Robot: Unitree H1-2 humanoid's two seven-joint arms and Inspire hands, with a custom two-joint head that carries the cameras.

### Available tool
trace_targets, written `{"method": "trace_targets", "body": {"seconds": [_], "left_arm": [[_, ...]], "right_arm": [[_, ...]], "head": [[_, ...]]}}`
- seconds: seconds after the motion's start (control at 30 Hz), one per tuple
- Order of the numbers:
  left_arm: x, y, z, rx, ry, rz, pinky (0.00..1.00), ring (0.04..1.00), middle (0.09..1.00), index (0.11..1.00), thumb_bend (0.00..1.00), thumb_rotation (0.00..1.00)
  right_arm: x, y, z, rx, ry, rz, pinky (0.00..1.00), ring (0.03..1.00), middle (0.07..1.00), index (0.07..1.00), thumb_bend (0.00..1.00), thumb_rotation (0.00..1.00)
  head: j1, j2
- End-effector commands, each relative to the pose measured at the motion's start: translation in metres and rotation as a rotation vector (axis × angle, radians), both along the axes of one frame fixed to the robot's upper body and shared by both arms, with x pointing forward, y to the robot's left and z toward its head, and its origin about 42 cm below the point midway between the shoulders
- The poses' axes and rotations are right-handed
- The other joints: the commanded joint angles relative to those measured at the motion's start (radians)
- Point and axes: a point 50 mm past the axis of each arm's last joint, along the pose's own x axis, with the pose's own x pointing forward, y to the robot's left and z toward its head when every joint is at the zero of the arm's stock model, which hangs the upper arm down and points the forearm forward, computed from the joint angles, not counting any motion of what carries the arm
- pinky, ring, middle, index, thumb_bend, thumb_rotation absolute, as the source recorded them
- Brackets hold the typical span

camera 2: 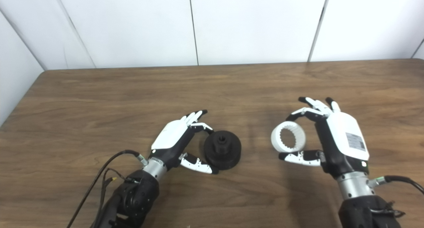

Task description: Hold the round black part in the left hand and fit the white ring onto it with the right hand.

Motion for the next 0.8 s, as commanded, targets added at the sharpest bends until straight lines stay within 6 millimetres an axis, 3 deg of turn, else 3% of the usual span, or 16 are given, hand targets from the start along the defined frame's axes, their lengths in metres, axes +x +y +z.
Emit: {"method": "trace_targets", "body": {"seconds": [0.0, 0.4, 0.77], "left_arm": [[0.007, -0.004, 0.019, 0.004, -0.070, -0.009, 1.00, 1.000, 1.000, 0.628, 0.97, 0.29], [0.007, -0.004, 0.017, 0.002, -0.072, -0.015, 1.00, 1.000, 1.000, 0.626, 0.97, 0.30], [0.005, -0.006, 0.015, 0.010, -0.069, -0.016, 1.00, 1.000, 1.000, 0.627, 0.97, 0.32]], "right_arm": [[0.005, 0.011, 0.015, 0.003, -0.077, 0.051, 0.95, 0.877, 0.864, 0.492, 0.52, 0.14], [0.020, 0.054, 0.020, 0.031, -0.083, 0.154, 0.96, 0.884, 0.865, 0.492, 0.52, 0.15], [0.038, 0.092, 0.020, 0.005, -0.066, 0.239, 0.90, 0.881, 0.867, 0.493, 0.52, 0.15]], "head": [[0.000, 0.002], [-0.010, 0.001], [-0.014, 0.001]]}}
